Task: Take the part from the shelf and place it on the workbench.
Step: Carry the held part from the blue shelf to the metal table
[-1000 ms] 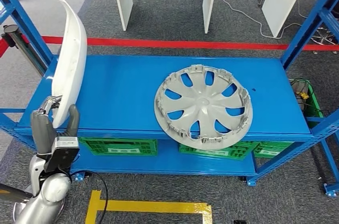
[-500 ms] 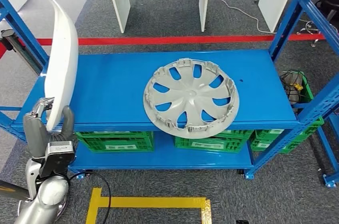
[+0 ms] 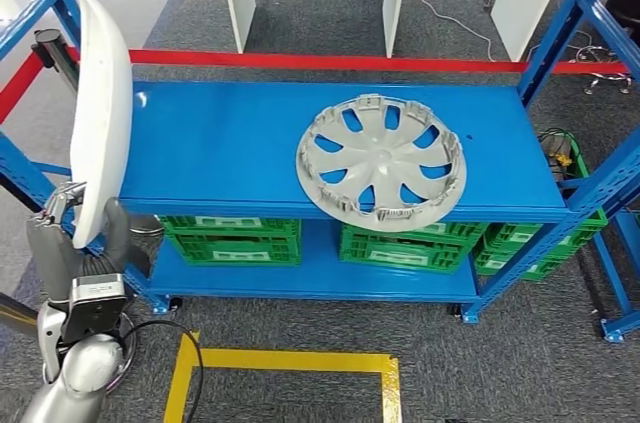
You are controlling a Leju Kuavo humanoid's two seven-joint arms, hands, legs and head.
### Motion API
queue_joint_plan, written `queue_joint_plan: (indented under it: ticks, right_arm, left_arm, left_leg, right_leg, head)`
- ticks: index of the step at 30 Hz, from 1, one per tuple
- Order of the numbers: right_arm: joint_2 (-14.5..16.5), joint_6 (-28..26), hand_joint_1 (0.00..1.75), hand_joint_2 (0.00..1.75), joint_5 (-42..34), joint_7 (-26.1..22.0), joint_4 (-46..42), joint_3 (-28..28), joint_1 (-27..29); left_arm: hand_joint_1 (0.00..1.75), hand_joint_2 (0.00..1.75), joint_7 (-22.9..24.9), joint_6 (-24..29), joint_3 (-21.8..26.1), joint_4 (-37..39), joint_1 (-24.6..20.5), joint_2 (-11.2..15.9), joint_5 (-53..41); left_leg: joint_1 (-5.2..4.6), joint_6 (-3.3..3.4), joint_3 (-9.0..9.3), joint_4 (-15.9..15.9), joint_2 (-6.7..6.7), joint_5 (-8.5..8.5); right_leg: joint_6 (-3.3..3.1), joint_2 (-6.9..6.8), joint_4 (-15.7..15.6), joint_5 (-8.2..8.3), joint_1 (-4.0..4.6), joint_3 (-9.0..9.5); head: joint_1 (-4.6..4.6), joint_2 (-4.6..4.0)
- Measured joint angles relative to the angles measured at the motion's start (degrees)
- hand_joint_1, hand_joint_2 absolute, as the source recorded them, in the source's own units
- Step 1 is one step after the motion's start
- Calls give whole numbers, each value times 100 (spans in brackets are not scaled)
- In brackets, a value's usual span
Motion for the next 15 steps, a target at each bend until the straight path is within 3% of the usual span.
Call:
queue_joint_plan:
  ticks: [1,2,3,4,6,8,9,10,12,13,15]
  right_arm:
    - [0,-2,0,175,-5,0,1,0,-1]
    - [0,-3,0,175,-7,0,1,0,-1]
    - [0,-3,0,175,-8,0,1,0,-2]
    - [0,-3,0,175,-9,0,1,0,-2]
    - [0,-3,0,175,-10,0,1,0,-8]
    - [-1,-4,0,175,-10,-1,1,0,-25]
    - [-1,-4,0,175,-10,-2,2,0,-33]
    - [-1,-5,0,175,-10,-2,2,0,-37]
    - [-1,-5,0,175,-11,-1,5,-2,-27]
    - [-1,-6,0,175,-11,-1,7,-4,-23]
    - [-2,-7,0,175,-12,-1,9,-9,-25]
  left_arm:
    - [175,175,-4,5,1,-19,12,1,0]
    - [175,175,-8,9,2,-29,24,2,0]
    - [175,175,-10,11,1,-34,35,3,-1]
    - [175,175,-11,11,1,-38,45,3,-1]
    - [175,175,-13,13,0,-56,63,3,-1]
    - [175,175,-13,15,3,-90,70,3,-1]
    - [175,175,-15,18,4,-105,70,4,-1]
    - [175,175,-16,21,4,-119,72,4,-1]
    - [175,175,-20,27,4,-131,79,4,-1]
    - [175,175,-21,28,4,-137,87,8,-1]
    - [175,175,-23,28,6,-144,97,20,0]
  left_leg:
    - [-8,19,-88,5,2,63]
    - [-18,21,-175,15,4,127]
    - [-28,21,-267,29,5,190]
    - [-36,17,-359,49,5,247]
    - [-46,-7,-518,102,5,344]
    - [-63,-53,-623,165,5,424]
    - [-66,-80,-652,189,6,467]
    - [-65,-112,-678,197,8,516]
    - [-49,-178,-711,207,-2,553]
    - [-38,-217,-741,276,-12,440]
    - [-3,-287,-854,724,-29,-88]
  right_leg:
    - [10,0,368,-275,2,-87]
    - [17,-1,706,-432,3,-132]
    - [21,-2,922,-441,5,-114]
    - [15,-2,958,-324,8,-12]
    - [-26,-2,472,-12,19,465]
    - [-71,-3,-368,-32,40,1073]
    - [-85,0,-661,-110,51,1243]
    - [-98,1,-819,-170,64,1312]
    - [-154,-12,-870,-120,60,1231]
    - [-203,-26,-877,-65,52,1185]
    - [-276,-51,-888,66,32,1062]
  head:
    - [10,0]
    - [11,0]
    - [11,0]
    - [12,0]
    - [12,0]
    - [11,0]
    - [10,0]
    - [9,0]
    - [14,0]
    - [12,0]
    - [0,0]
